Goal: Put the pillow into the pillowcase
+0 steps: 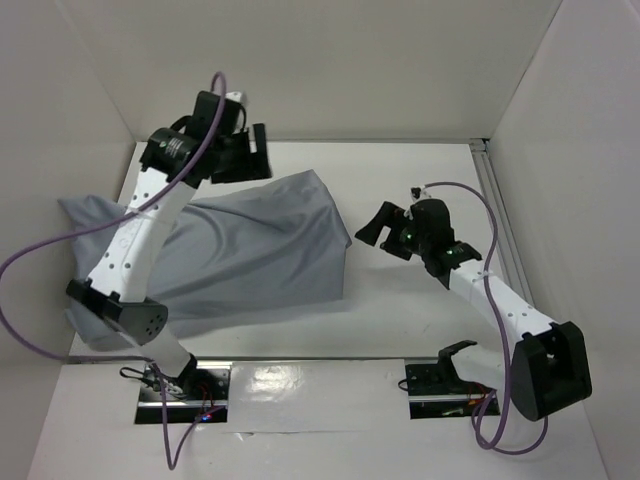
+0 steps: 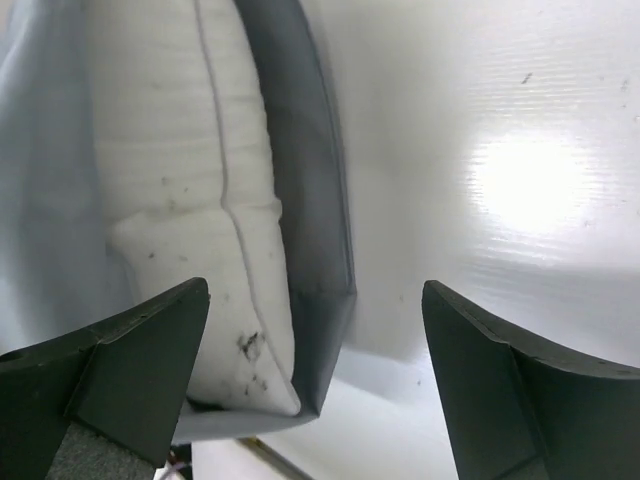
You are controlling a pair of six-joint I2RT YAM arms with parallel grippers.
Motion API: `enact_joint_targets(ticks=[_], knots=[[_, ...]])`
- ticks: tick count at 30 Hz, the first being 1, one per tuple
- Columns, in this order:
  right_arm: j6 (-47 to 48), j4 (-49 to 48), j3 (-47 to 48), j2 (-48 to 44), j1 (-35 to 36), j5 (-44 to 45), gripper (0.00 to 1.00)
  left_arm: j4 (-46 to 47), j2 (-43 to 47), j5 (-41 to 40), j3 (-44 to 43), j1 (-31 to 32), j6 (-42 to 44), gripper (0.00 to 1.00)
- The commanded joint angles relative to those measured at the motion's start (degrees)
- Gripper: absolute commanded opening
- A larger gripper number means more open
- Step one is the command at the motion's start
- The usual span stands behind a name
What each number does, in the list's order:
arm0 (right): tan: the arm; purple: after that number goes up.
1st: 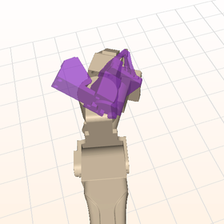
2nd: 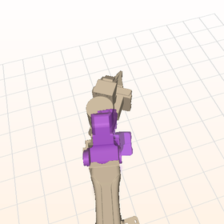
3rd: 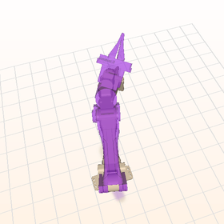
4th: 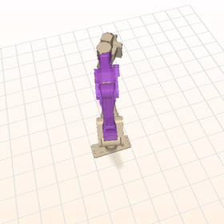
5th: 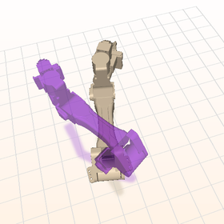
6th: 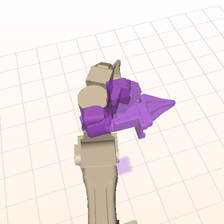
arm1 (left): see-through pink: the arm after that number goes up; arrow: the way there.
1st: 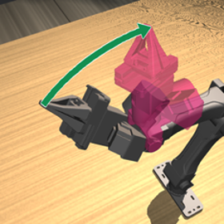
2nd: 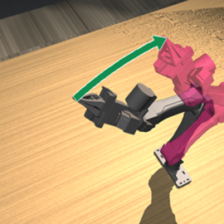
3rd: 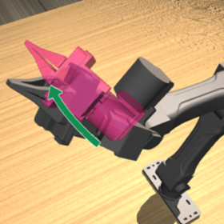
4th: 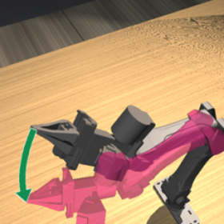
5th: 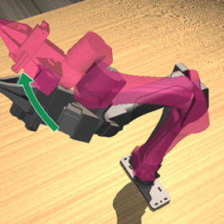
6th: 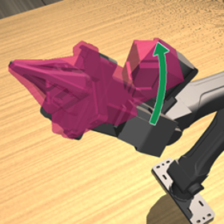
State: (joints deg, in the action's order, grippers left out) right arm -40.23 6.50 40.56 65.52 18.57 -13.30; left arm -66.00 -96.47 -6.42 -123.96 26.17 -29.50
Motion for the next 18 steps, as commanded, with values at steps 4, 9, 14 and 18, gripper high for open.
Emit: enact_joint_targets(ticks=[4, 9, 14, 18], knots=[[2.4, -3.1, 7.9, 0.1, 0.2, -14.7, 0.94, -1.8, 14.1, -15.6, 20.5, -10.0, -6.2, 0.83], [-3.7, -13.1, 9.7, 2.6, 2.7, -19.1, 0.96, 1.8, 23.8, -15.6, 35.1, -20.1, -7.7, 0.82], [-4.6, -17.8, 15.0, 12.3, 6.4, -22.5, 0.97, 6.6, 26.3, -9.4, 46.9, -28.9, -5.5, 0.78], [0.5, -11.9, 22.2, 21.2, 10.5, -21.5, 0.55, 12.4, 26.3, -1.1, 53.8, -35.3, -2.8, 0.75]])
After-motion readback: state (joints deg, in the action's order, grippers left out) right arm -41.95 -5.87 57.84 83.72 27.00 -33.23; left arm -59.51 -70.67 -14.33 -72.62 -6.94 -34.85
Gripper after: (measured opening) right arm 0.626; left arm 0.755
